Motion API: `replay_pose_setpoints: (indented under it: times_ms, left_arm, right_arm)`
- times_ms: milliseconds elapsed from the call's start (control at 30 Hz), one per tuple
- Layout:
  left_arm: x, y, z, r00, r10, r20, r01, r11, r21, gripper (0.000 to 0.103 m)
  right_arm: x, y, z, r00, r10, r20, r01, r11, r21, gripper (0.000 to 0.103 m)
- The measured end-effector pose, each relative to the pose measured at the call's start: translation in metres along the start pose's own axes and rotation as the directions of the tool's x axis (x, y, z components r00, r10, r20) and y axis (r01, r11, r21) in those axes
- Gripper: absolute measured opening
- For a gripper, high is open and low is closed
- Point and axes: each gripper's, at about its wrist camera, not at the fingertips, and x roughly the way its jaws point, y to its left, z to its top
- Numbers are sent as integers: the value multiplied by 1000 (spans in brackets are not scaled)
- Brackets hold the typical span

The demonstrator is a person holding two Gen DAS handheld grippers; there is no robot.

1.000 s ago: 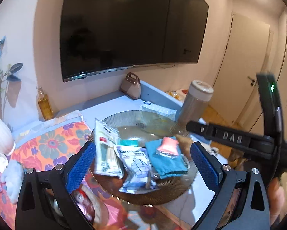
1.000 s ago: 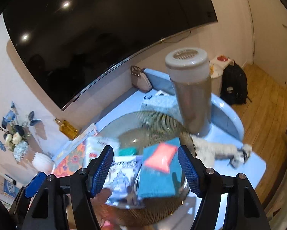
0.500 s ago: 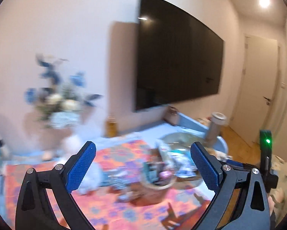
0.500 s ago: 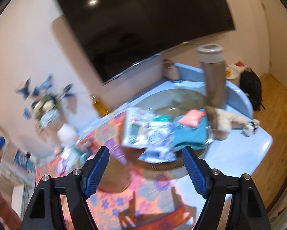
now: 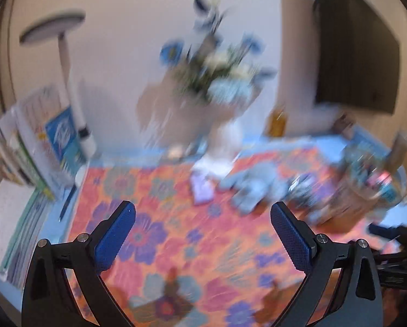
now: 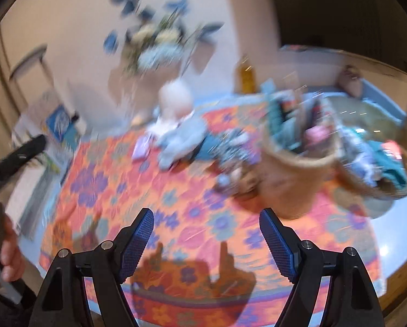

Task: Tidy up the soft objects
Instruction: 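Return both tools to the bed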

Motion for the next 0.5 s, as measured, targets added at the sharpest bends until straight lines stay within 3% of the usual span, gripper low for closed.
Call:
replay_pose_setpoints:
  times_ms: [133, 233, 333, 400, 433, 500]
  left_arm:
    - [58, 5, -46, 985, 123, -124, -110, 988, 104, 100]
    - [84, 11, -73, 981, 60, -185, -45, 996, 83, 100]
    - [100, 15, -83, 980, 55, -193, -42, 997, 70, 100]
    - [109, 14, -91, 973, 71, -220, -56, 996, 75, 100]
    - [112, 12, -92, 965, 66, -253, -49, 996, 72, 100]
    - [106, 14, -91, 971, 51, -234, -39, 998, 55, 100]
  right_arm:
    - [48, 19, -14, 996, -66, -64, 62, 996, -63, 79]
    - [84, 26, -26, 979, -176, -98, 163, 977, -135, 79]
    - [118, 25, -37, 963, -231, -138, 207, 964, -166, 80]
    - [118, 23, -37, 969, -230, -91, 213, 963, -162, 95]
    - [122, 23, -37, 966, -244, -89, 226, 958, -174, 98]
    - [125, 18, -37, 965, -248, -80, 232, 957, -171, 103]
